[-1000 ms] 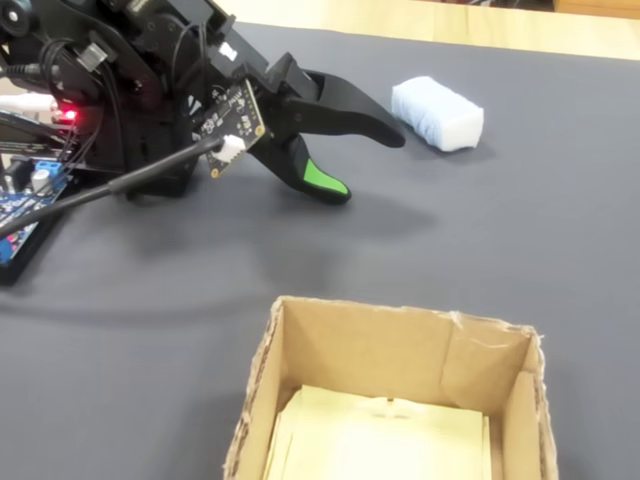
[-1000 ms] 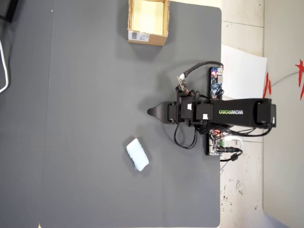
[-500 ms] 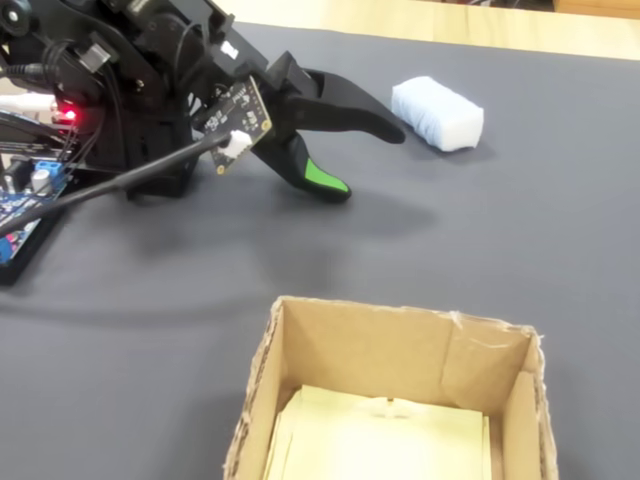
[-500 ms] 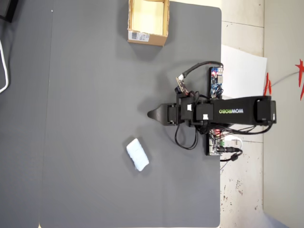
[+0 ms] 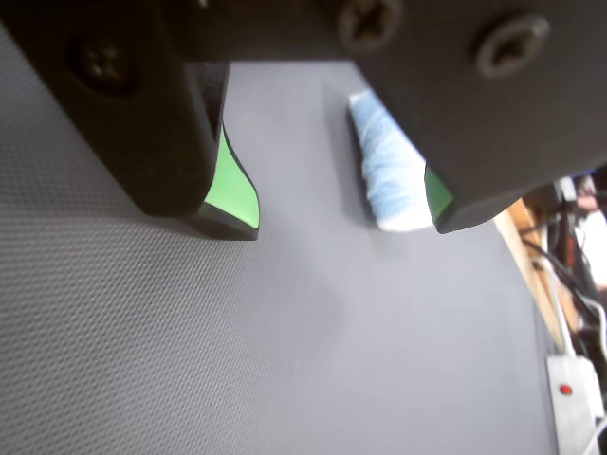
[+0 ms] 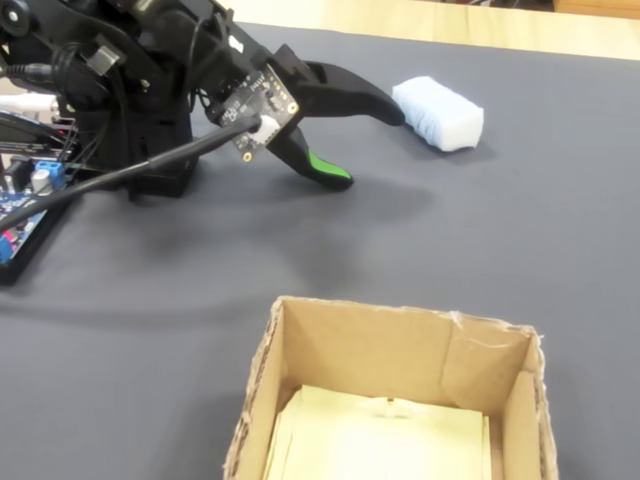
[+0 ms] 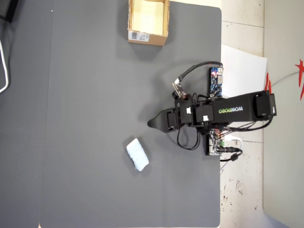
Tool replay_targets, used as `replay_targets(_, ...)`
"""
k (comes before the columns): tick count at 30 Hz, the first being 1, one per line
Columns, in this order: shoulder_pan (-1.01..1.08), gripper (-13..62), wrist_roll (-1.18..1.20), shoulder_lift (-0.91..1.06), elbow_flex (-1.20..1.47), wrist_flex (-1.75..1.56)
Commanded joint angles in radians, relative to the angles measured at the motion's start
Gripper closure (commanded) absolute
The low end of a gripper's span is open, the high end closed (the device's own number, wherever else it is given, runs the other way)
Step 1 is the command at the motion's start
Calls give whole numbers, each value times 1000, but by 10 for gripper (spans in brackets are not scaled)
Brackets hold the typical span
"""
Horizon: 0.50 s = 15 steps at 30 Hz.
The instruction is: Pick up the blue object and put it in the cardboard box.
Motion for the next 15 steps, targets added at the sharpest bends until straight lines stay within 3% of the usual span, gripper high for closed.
replay_targets(1, -29, 156, 64, 89, -21, 37)
replay_targets(15, -210, 156, -11, 89, -8, 89)
